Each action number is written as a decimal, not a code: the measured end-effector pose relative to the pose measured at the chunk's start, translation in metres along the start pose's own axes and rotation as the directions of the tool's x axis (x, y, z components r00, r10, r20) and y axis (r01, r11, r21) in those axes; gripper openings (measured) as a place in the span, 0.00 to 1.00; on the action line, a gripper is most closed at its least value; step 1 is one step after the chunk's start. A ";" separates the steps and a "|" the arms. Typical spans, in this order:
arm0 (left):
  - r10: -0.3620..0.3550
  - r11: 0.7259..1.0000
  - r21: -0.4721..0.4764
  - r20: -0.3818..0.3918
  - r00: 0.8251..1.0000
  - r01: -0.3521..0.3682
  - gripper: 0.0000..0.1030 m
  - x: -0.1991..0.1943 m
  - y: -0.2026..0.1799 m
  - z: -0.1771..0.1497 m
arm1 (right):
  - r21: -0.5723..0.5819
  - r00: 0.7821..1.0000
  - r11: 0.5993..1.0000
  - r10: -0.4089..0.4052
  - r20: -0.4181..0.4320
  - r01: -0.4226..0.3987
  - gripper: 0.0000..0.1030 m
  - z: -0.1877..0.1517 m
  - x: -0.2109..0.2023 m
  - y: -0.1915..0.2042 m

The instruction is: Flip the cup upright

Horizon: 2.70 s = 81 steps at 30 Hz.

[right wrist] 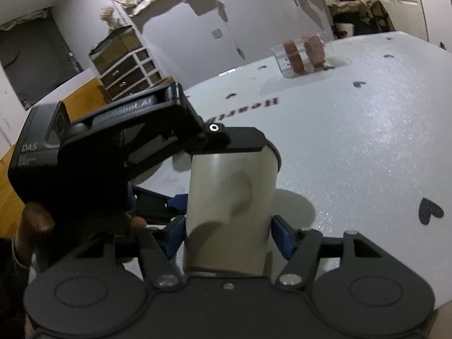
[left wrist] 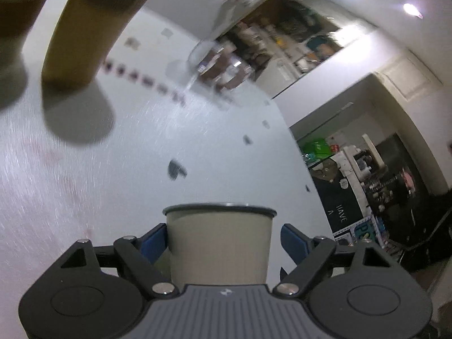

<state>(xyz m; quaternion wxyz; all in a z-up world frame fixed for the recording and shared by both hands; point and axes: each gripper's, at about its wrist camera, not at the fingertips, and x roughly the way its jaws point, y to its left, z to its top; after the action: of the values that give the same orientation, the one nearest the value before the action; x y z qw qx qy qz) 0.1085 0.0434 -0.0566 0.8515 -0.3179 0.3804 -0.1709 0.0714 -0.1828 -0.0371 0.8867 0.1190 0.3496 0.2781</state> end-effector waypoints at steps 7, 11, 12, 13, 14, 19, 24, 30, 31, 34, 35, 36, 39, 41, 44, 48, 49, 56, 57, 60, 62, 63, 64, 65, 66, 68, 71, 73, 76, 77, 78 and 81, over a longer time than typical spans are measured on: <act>-0.011 0.958 0.284 0.150 0.989 -0.033 0.82 -0.061 -0.045 -0.024 | -0.238 0.994 0.971 0.049 0.103 -0.024 0.64 -0.022 -0.009 0.030; 0.033 0.894 0.434 0.180 0.983 -0.110 0.82 -0.077 -0.067 -0.047 | -0.321 0.991 0.947 0.047 0.124 -0.005 0.64 -0.036 -0.010 0.043; 0.050 0.878 0.460 0.191 0.980 -0.135 0.82 -0.079 -0.071 -0.052 | -0.337 0.990 0.941 0.044 0.131 0.003 0.64 -0.038 -0.011 0.045; 0.059 0.865 0.479 0.196 0.979 -0.148 0.82 -0.080 -0.073 -0.056 | -0.356 0.989 0.934 0.037 0.141 0.015 0.64 -0.041 -0.012 0.048; 0.072 0.852 0.497 0.200 0.977 -0.165 0.82 -0.081 -0.073 -0.060 | -0.365 0.989 0.931 0.036 0.147 0.020 0.64 -0.043 -0.013 0.049; 0.148 0.801 0.550 0.200 0.968 -0.236 0.83 -0.075 -0.069 -0.065 | -0.378 0.987 0.925 0.030 0.157 0.032 0.64 -0.044 -0.013 0.054; 0.182 0.765 0.591 0.182 0.966 -0.256 0.82 -0.066 -0.062 -0.063 | -0.390 0.986 0.920 0.024 0.162 0.042 0.65 -0.047 -0.011 0.059; 0.227 0.776 0.560 0.183 0.957 -0.291 0.81 -0.060 -0.047 -0.058 | -0.412 0.985 0.910 0.040 0.169 0.033 0.66 -0.054 -0.011 0.067; 0.222 0.784 0.550 0.185 0.957 -0.288 0.81 -0.061 -0.046 -0.057 | -0.414 0.985 0.909 0.038 0.169 0.036 0.66 -0.054 -0.011 0.065; 0.222 0.781 0.544 0.216 0.951 -0.307 0.80 -0.065 -0.047 -0.058 | -0.414 0.984 0.910 0.041 0.172 0.034 0.65 -0.054 -0.011 0.064; 0.221 0.780 0.543 0.227 0.948 -0.312 0.80 -0.066 -0.049 -0.059 | -0.413 0.984 0.910 0.042 0.171 0.033 0.67 -0.052 -0.010 0.061; 0.217 0.780 0.541 0.238 0.947 -0.315 0.74 -0.067 -0.050 -0.060 | -0.414 0.984 0.910 0.041 0.174 0.035 0.74 -0.052 -0.011 0.060; 0.224 0.783 0.524 0.266 0.937 -0.336 0.74 -0.072 -0.048 -0.059 | -0.414 0.980 0.910 0.055 0.189 0.029 0.88 -0.051 -0.014 0.062; 0.237 0.787 0.501 0.292 0.927 -0.360 0.74 -0.074 -0.041 -0.054 | -0.411 0.979 0.911 0.060 0.195 0.027 0.88 -0.049 -0.015 0.062; 0.281 0.790 0.447 0.343 0.896 -0.419 0.74 -0.081 -0.029 -0.044 | -0.399 0.977 0.916 0.050 0.205 0.037 0.88 -0.047 -0.017 0.060; 0.356 0.768 0.379 0.418 0.836 -0.516 0.74 -0.094 -0.009 -0.024 | -0.374 0.977 0.926 0.042 0.208 0.040 0.89 -0.045 -0.016 0.056; 0.374 0.763 0.359 0.432 0.820 -0.537 0.74 -0.098 -0.004 -0.018 | -0.372 0.977 0.927 0.042 0.209 0.040 0.89 -0.044 -0.016 0.056; 0.492 0.706 0.228 0.524 0.696 -0.671 0.74 -0.117 0.029 0.013 | -0.365 0.977 0.930 0.038 0.212 0.043 0.89 -0.044 -0.014 0.056; 0.503 0.698 0.212 0.535 0.679 -0.684 0.74 -0.119 0.033 0.016 | -0.364 0.977 0.930 0.037 0.212 0.044 0.89 -0.044 -0.014 0.056; 0.517 0.683 0.182 0.564 0.644 -0.707 0.74 -0.122 0.039 0.021 | -0.361 0.976 0.931 0.035 0.215 0.046 0.89 -0.043 -0.013 0.055; 0.525 0.679 0.174 0.564 0.637 -0.714 0.74 -0.120 0.042 0.023 | -0.362 0.976 0.931 0.035 0.215 0.046 0.89 -0.043 -0.013 0.055; 0.531 0.678 0.171 0.560 0.636 -0.715 0.74 -0.118 0.044 0.025 | -0.363 0.976 0.931 0.035 0.217 0.047 0.89 -0.043 -0.013 0.056; 0.538 0.675 0.168 0.555 0.635 -0.718 0.74 -0.116 0.045 0.026 | -0.363 0.975 0.930 0.035 0.218 0.048 0.89 -0.043 -0.013 0.056; 0.543 0.673 0.166 0.550 0.635 -0.720 0.74 -0.114 0.047 0.026 | -0.364 0.975 0.930 0.035 0.220 0.048 0.89 -0.044 -0.014 0.056; 0.545 0.672 0.166 0.549 0.634 -0.722 0.74 -0.112 0.048 0.026 | -0.363 0.975 0.930 0.036 0.221 0.048 0.89 -0.044 -0.014 0.056; 0.541 0.667 0.166 0.562 0.625 -0.727 0.75 -0.110 0.048 0.022 | -0.360 0.974 0.932 0.037 0.223 0.047 0.89 -0.043 -0.015 0.055; 0.544 0.672 0.147 0.568 0.618 -0.726 0.89 -0.112 0.047 0.022 | -0.346 0.973 0.937 0.046 0.224 0.035 0.89 -0.041 -0.016 0.052; 0.546 0.671 0.128 0.582 0.603 -0.731 0.96 -0.116 0.043 0.019 | -0.337 0.972 0.941 0.052 0.229 0.029 0.90 -0.040 -0.018 0.052; 0.555 0.673 0.125 0.566 0.609 -0.729 0.97 -0.123 0.036 0.013 | -0.331 0.968 0.943 0.055 0.246 0.030 0.91 -0.036 -0.022 0.051; 0.553 0.677 0.126 0.562 0.615 -0.725 0.98 -0.126 0.032 0.010 | -0.329 0.966 0.944 0.057 0.252 0.030 0.91 -0.034 -0.024 0.052; 0.546 0.682 0.132 0.563 0.621 -0.720 0.99 -0.130 0.029 0.006 | -0.327 0.964 0.944 0.058 0.260 0.031 0.91 -0.031 -0.026 0.052; 0.527 0.685 0.139 0.583 0.619 -0.715 1.00 -0.143 0.016 -0.007 | -0.320 0.955 0.947 0.066 0.290 0.032 0.94 -0.023 -0.035 0.052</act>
<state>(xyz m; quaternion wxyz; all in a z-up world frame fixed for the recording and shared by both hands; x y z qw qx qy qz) 0.0107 0.1278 0.0060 0.9664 -0.0350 0.1964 0.1622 0.0134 -0.1598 -0.0135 0.9341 0.0166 0.1616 0.3180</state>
